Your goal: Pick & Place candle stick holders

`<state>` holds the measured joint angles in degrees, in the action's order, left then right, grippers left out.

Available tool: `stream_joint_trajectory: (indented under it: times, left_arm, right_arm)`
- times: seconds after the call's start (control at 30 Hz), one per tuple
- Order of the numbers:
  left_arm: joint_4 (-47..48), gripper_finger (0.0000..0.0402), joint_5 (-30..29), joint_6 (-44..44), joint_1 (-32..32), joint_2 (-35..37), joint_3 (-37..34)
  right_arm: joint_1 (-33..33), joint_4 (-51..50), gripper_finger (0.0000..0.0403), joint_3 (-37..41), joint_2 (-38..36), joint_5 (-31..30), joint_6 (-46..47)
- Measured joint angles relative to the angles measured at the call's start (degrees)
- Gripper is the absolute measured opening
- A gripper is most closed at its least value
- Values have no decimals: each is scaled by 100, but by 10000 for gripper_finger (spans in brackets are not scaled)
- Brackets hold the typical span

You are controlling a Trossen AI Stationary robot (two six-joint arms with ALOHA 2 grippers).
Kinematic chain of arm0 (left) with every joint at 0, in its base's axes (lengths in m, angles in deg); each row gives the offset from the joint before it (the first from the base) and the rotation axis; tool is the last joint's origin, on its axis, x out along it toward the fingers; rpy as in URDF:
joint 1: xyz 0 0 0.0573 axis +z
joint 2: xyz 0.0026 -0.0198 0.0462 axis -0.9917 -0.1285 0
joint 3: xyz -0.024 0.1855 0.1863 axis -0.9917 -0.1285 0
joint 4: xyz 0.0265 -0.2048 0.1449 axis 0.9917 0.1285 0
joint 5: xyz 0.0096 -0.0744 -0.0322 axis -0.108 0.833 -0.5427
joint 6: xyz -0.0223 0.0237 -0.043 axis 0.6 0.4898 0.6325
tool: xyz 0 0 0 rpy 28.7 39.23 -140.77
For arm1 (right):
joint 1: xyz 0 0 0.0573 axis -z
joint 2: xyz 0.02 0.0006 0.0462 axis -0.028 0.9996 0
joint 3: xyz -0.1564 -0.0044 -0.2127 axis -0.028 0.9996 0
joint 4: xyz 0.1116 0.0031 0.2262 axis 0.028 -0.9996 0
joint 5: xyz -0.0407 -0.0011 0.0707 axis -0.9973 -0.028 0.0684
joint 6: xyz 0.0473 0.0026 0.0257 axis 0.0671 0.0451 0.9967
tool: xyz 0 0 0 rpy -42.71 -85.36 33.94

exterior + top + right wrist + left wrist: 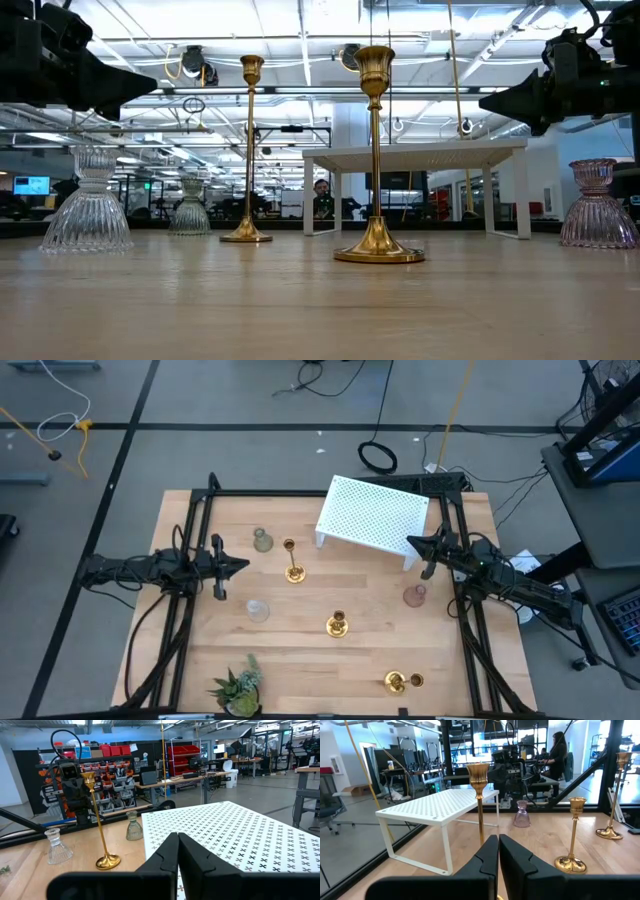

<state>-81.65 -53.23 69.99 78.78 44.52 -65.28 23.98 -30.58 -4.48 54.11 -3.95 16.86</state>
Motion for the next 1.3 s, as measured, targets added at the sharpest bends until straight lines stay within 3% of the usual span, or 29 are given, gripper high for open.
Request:
stream_joint_trajectory:
  times: [1.3]
  left_arm:
    - [-249,21,-2,28,0,-1,0]
  right_arm:
    - [0,0,0,0,0,0,0]
